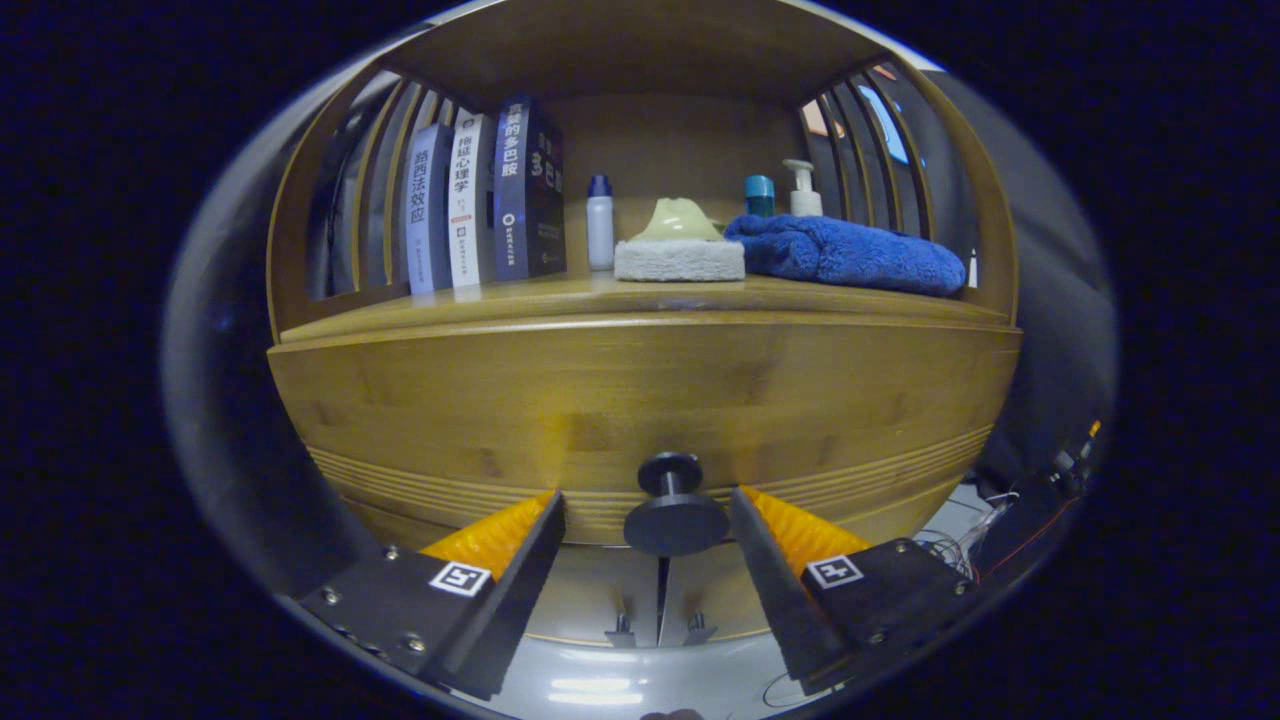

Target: Pull open the drawer, take out the items inside it, and place them on the countertop above the cabinet.

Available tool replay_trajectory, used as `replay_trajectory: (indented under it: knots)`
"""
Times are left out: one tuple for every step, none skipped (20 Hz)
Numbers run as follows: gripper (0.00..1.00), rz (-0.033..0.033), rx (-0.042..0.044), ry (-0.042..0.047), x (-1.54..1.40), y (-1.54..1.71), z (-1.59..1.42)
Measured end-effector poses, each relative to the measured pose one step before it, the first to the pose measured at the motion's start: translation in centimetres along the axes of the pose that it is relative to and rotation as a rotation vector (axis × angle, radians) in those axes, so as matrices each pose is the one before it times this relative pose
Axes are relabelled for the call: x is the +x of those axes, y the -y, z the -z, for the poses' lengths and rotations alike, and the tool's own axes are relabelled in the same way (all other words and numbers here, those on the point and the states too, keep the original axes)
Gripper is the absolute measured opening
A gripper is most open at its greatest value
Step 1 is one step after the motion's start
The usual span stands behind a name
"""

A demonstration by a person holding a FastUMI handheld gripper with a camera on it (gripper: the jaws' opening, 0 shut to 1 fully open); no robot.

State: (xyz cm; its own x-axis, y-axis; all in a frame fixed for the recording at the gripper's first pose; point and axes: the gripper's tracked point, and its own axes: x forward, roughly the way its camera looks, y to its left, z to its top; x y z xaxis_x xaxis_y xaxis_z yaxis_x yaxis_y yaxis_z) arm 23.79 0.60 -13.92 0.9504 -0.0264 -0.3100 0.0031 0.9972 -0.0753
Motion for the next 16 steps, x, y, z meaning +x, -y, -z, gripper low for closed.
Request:
replay_trajectory:
  knots:
    - [0.99,-0.01128,0.00716,-0.00475,-0.409,-0.213,-0.162]
    - [0.99,0.00227,-0.00091,0.00248,-0.509,0.029,-0.207]
    - [0.99,-0.00562,-0.00457,-0.01210,-0.574,-0.096,0.013]
    - [0.99,-0.00832,-0.00800,-0.01334,-0.643,-0.343,0.286]
    - [0.99,-0.00536,-0.01133,-0.01100,-0.824,-0.190,0.124]
    - [0.99,-0.00049,-0.01012,-0.00245,-0.946,0.036,-0.055]
    - [0.99,-0.00849,-0.00982,0.00700,-1.016,-0.199,-0.307]
    - [0.99,-0.00281,-0.00686,0.01072,-1.078,-0.071,-0.270]
    - [0.99,0.00097,-0.00066,0.01000,-1.214,0.080,-0.358]
    - [0.99,-0.00207,0.00193,0.00751,-1.270,0.117,-0.278]
    - [0.99,0.00056,0.00765,0.00597,-1.299,0.102,-0.285]
    - [0.99,-0.00302,0.01144,0.00367,-1.080,0.299,-0.482]
    - [0.99,-0.00089,0.01626,0.00988,-1.356,0.136,-0.425]
    - [0.99,-0.00523,0.01404,0.00904,-1.289,-0.017,-0.410]
    - [0.99,-0.00179,0.00667,0.01389,-1.319,0.256,-0.581]
    - [0.99,-0.00180,0.00235,0.00945,-1.262,0.075,-0.400]
